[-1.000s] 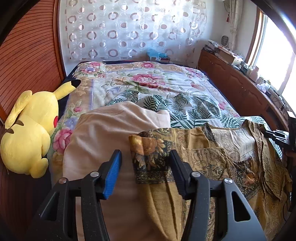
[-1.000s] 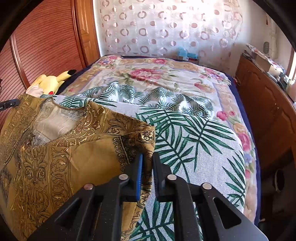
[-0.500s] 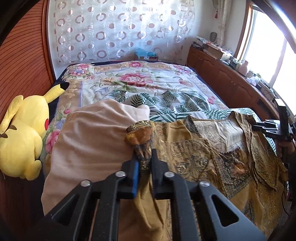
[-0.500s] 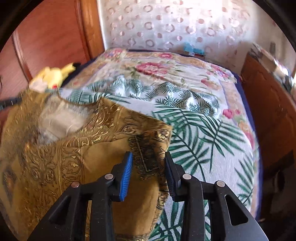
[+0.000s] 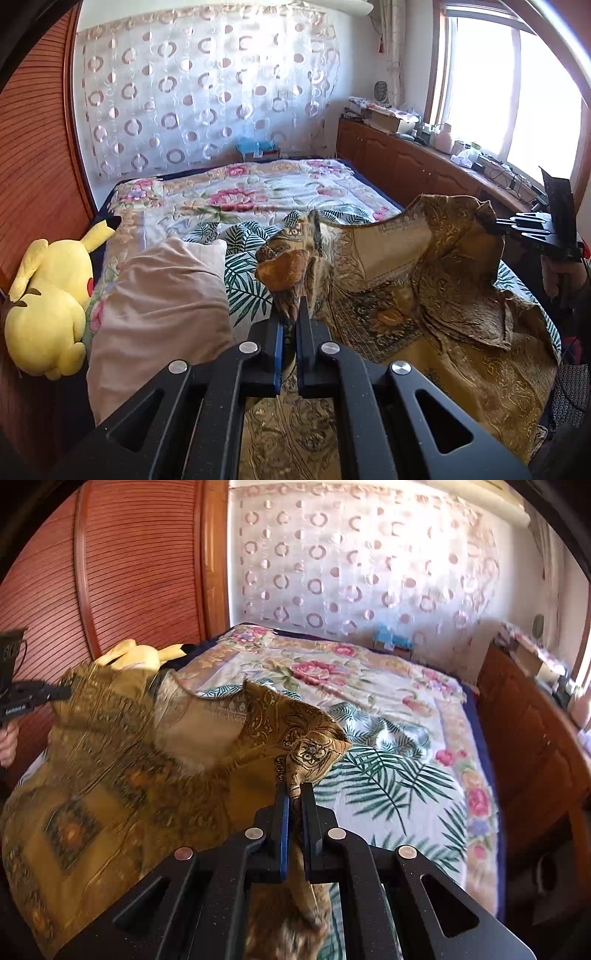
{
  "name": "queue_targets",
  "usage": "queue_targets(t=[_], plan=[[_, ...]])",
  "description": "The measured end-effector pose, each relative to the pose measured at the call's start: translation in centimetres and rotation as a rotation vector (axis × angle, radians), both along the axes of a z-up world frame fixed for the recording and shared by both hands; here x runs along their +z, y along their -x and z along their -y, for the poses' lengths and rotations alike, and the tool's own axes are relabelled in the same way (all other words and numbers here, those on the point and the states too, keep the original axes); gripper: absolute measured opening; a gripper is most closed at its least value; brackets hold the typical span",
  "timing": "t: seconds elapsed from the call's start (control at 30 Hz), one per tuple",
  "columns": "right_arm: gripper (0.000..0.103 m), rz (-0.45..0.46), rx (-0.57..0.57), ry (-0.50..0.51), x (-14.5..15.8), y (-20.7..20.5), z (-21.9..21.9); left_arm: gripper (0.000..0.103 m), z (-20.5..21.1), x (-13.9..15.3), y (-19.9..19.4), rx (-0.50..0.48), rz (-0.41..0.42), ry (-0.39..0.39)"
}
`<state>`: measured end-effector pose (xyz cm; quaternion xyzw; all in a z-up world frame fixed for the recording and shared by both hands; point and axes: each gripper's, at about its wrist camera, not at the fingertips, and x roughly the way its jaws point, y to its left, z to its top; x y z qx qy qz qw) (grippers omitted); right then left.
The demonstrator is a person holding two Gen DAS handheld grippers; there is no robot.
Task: Fold small clothes
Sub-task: 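Lift the hem with both grippers and fold it toward the collar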
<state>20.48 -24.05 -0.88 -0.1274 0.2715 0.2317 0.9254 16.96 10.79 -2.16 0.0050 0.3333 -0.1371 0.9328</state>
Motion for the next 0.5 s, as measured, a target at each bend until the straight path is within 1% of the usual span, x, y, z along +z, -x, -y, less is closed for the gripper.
queue_targets(t=[0.13, 0.2, 0.23, 0.3, 0.37, 0.43, 0.5], plan=[[0.005, 0.03, -0.003, -0.036, 0.5, 4.9, 1.8, 0.006, -0.6, 0.9, 4.1, 0.012, 0.043, 0.026], [0.005, 0.04, -0.002, -0.045, 0.2, 7.5, 2.9, 0.006, -0.7, 0.7, 6.8, 0.009, 0.048, 0.067], [0.005, 0.038, 0.001, -0.058, -0.2, 8.7, 3.3, 0.006, -0.6, 0.3, 8.2, 0.0, 0.04, 0.078], [0.005, 0.036, 0.012, -0.08, -1.5, 11.1, 4.2, 0.006, -0.6, -0.5, 11.4, 0.011, 0.053, 0.068], [0.005, 0.031, 0.015, -0.085, -3.0, 13.2, 5.3, 0.006, -1.0, -1.1, 13.6, 0.028, 0.058, 0.091], [0.005, 0.024, 0.012, -0.097, -4.2, 15.0, 6.3, 0.006, -1.8, -1.5, 15.2, 0.051, 0.068, 0.112], [0.005, 0.005, 0.0, -0.124, -4.5, 17.0, 7.6, 0.006, -3.0, -2.2, 16.4, 0.078, 0.054, 0.137]])
